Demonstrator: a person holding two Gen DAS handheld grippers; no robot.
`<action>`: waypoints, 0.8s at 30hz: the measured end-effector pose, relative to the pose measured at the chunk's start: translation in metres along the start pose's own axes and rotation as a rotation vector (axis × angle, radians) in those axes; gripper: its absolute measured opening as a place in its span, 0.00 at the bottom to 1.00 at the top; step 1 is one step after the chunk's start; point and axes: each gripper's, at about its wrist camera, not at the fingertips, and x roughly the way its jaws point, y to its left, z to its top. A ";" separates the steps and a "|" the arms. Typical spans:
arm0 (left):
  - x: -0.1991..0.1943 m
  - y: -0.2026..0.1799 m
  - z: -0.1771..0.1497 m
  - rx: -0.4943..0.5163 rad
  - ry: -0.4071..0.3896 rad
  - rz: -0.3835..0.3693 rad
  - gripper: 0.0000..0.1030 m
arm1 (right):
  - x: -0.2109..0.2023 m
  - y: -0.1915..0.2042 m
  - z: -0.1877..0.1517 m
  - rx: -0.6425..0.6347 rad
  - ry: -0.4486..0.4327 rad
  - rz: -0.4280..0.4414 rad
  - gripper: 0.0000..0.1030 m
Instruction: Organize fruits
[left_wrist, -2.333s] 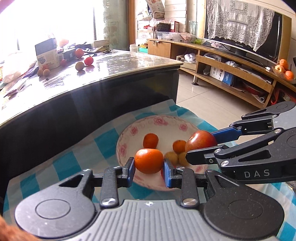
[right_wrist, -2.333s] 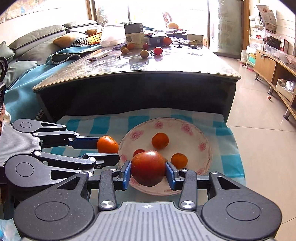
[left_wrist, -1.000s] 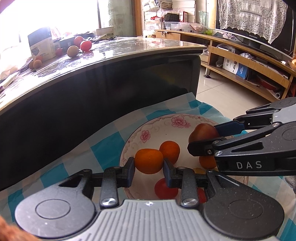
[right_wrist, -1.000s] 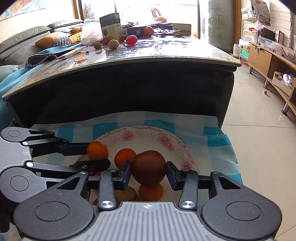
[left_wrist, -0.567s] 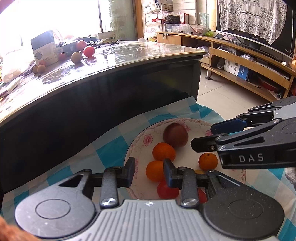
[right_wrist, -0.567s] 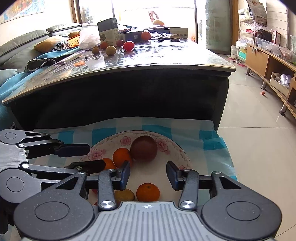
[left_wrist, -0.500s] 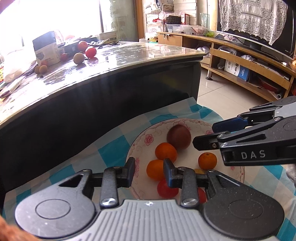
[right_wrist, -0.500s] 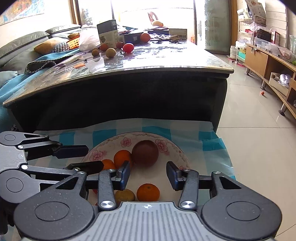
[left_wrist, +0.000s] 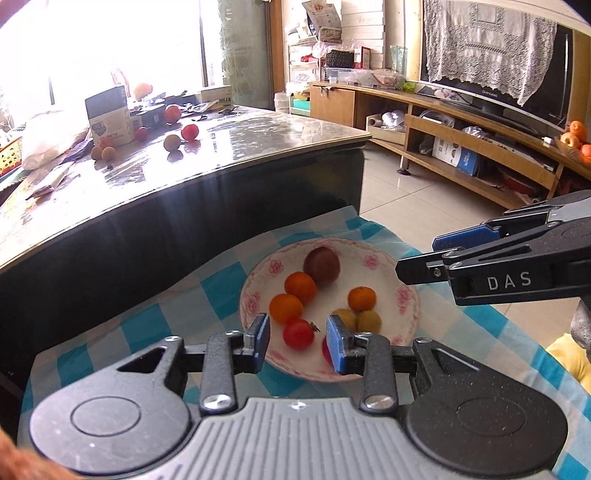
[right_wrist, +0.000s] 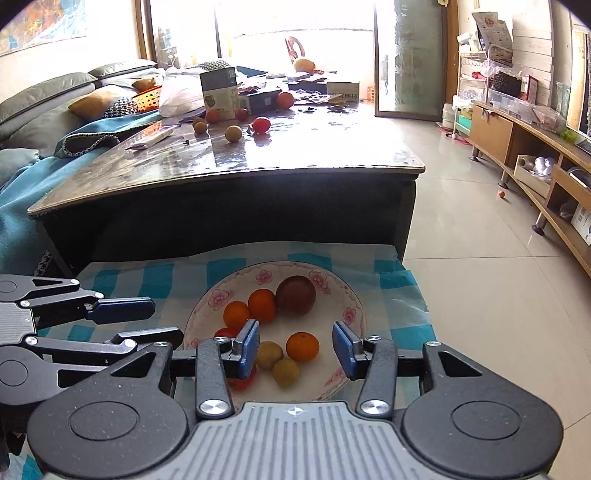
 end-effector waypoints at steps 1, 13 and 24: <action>-0.005 -0.001 -0.003 -0.005 -0.001 -0.005 0.41 | -0.004 0.002 -0.003 0.006 0.001 -0.003 0.40; -0.037 0.003 -0.034 -0.065 0.002 -0.007 0.42 | -0.024 0.027 -0.034 0.013 0.025 0.012 0.40; -0.047 -0.008 -0.040 -0.072 -0.015 -0.022 0.42 | -0.035 0.032 -0.056 0.049 0.041 0.011 0.40</action>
